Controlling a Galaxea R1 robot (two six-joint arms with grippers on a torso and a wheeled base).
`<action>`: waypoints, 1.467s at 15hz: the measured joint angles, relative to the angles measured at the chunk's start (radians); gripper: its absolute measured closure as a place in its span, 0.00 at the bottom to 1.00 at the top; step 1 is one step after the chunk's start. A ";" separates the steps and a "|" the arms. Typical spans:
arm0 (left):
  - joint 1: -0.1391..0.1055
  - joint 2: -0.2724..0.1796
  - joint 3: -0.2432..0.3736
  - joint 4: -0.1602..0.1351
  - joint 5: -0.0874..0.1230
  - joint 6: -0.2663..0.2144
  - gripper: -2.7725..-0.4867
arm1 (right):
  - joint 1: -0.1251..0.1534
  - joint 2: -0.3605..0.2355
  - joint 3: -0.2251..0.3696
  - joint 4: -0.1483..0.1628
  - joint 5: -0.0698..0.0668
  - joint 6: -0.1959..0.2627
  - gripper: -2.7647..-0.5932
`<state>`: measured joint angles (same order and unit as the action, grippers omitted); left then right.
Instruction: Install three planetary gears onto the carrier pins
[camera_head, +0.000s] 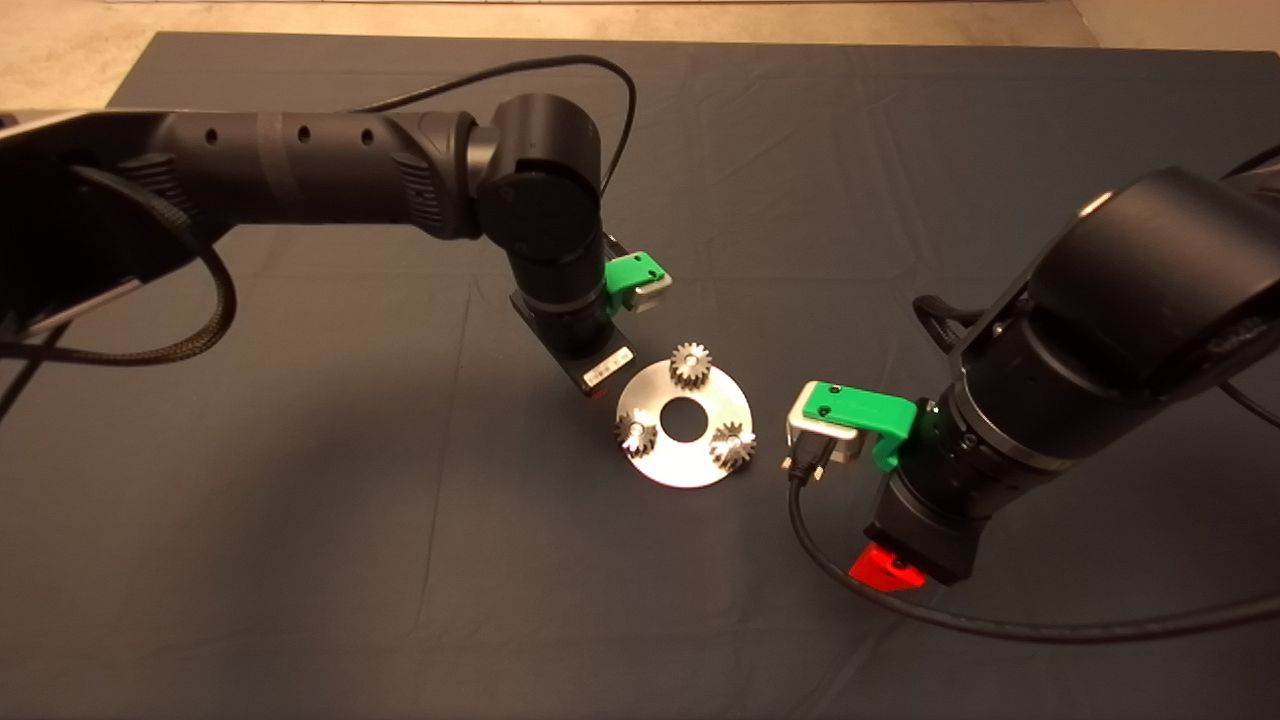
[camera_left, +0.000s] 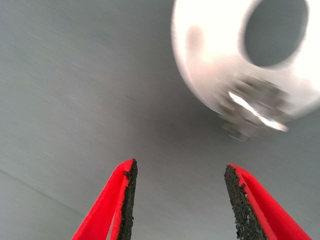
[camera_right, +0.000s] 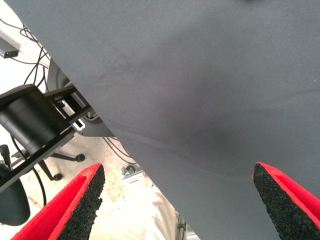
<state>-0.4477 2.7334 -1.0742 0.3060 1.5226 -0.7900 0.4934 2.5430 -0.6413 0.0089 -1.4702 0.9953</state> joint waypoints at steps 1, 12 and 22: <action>0.000 -0.003 0.030 0.000 0.000 -0.033 0.71 | 0.000 -0.001 0.000 0.000 0.000 0.000 0.26; -0.005 -0.125 0.394 -0.011 0.001 -0.333 0.71 | -0.036 0.061 0.056 -0.080 0.020 0.186 0.26; -0.007 -0.167 0.543 -0.022 0.003 -0.490 0.71 | -0.191 0.399 -0.083 -0.117 -0.063 0.200 0.26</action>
<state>-0.4551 2.5662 -0.5315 0.2838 1.5255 -1.2796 0.3026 2.9419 -0.7238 -0.1081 -1.5328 1.1953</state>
